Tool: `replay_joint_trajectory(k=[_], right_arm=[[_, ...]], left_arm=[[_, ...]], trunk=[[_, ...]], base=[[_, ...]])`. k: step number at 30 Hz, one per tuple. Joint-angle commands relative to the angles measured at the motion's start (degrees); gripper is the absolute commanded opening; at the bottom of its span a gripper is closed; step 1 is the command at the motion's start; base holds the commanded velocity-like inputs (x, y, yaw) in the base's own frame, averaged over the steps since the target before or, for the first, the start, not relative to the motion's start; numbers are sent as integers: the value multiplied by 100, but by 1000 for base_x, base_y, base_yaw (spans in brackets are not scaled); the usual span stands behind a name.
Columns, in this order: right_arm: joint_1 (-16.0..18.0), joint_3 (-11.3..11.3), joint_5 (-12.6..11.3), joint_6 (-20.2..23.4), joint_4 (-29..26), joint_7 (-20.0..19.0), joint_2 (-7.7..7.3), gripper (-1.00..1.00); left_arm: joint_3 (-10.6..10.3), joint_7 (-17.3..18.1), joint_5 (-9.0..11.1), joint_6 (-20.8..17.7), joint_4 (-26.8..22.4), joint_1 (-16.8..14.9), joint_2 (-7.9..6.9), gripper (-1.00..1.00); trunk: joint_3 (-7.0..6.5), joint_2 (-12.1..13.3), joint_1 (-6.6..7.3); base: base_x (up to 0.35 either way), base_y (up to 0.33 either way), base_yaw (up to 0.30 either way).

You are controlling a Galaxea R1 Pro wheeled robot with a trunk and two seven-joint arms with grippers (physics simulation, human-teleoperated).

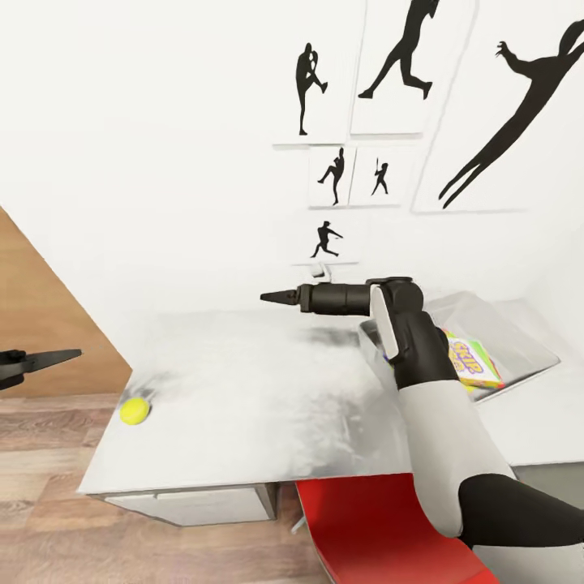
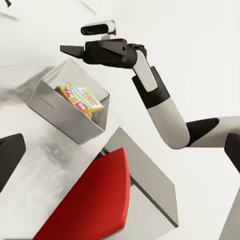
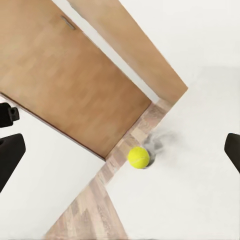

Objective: Put all the toys in the child's room - the three board games (two on the bed and one on the table), the two jigsaw puzzles on the table, and the tennis ball on the table - inside the toy box on the table in the child's room.

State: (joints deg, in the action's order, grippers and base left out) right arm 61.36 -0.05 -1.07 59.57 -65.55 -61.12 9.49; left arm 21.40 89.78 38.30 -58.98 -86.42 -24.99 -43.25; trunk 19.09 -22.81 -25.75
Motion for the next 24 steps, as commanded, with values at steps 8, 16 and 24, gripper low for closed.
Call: replay_joint_trajectory(k=[8,16,24], right_arm=[[-39,102,-4,43,-19,203,39,100],[-287,106,-4,43,-163,338,14,100],[-790,79,-51,43,-948,350,-54,100]], left_arm=[[-10,22,-10,-61,7,-6,-6,100],[-20,22,-68,-61,17,-6,-3,100],[-28,22,-85,-61,19,-4,-1,100]], trunk=[[-54,-10,-4],[-123,-10,-4],[-196,-10,-4]], base=[[0,0,169],[0,0,133],[0,0,75]])
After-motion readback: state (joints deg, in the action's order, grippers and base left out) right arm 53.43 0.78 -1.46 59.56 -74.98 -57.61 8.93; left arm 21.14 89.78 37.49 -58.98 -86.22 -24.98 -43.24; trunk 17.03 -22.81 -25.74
